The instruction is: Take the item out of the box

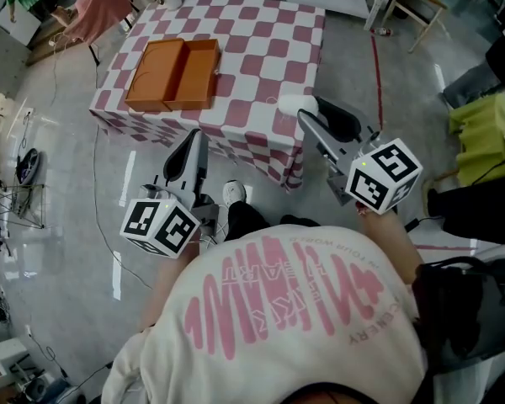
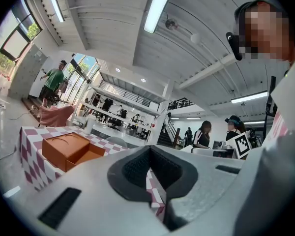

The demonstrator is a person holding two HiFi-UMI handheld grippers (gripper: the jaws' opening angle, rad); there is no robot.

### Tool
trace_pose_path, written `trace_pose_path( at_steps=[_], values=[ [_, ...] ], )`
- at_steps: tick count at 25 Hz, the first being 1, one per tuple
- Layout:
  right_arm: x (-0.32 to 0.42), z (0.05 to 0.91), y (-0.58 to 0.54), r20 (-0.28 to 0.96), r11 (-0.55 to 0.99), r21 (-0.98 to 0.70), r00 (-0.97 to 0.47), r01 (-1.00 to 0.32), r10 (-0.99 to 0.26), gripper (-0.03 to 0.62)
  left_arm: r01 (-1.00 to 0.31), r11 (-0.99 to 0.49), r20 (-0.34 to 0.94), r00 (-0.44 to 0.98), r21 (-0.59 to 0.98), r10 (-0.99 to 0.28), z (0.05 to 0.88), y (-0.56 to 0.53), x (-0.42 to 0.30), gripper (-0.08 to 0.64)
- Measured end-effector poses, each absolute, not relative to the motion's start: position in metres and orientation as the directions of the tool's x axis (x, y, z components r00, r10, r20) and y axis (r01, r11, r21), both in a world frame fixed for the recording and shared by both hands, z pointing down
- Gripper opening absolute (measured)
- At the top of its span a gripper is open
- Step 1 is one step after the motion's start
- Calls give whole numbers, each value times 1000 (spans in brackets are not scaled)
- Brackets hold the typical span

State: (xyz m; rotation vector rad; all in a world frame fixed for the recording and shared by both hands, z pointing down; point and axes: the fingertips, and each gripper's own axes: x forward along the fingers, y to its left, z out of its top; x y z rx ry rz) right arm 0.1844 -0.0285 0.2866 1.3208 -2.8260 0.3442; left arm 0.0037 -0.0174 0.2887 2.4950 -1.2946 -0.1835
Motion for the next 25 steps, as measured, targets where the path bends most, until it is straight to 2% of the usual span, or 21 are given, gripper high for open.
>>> trace_pose_path(
  at_steps=[25],
  values=[
    [196,287,1,100,612,-184,-634,-770,-767,147,-766,-547,31,590,337,-807,287,12,13,8]
  ],
)
